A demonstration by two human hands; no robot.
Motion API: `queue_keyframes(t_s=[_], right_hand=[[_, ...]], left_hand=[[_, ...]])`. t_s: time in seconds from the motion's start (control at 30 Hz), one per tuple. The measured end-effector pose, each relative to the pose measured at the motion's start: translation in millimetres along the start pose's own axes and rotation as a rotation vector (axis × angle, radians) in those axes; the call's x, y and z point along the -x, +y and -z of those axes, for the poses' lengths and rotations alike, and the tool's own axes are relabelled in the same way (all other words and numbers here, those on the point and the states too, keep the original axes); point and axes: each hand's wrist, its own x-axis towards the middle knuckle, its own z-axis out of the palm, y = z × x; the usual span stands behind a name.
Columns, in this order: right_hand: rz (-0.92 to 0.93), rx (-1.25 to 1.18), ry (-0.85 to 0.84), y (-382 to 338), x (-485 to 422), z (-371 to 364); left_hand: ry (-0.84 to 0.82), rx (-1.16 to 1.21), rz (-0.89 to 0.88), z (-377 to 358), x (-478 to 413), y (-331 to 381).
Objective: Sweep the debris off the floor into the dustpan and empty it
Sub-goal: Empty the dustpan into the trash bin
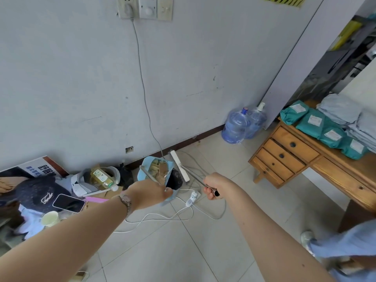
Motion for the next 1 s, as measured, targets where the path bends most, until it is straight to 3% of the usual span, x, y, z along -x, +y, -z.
queue_keyframes(t_s=[0.37,0.73,0.9,1.0], right_hand=[[-0.034,0.030,0.058,15,-1,-1],[-0.041,-0.014,0.013,34,-6,-5],[-0.038,-0.014,0.021,35,-4,-9],[-0.024,-0.025,0.036,35,-3,-12]], left_hand=[[-0.111,0.125,-0.067,-40,-4,51],[-0.197,0.298,0.107,-26,7,51],[-0.128,0.244,0.056,-20,14,41],[-0.234,0.272,0.097,-19,16,44]])
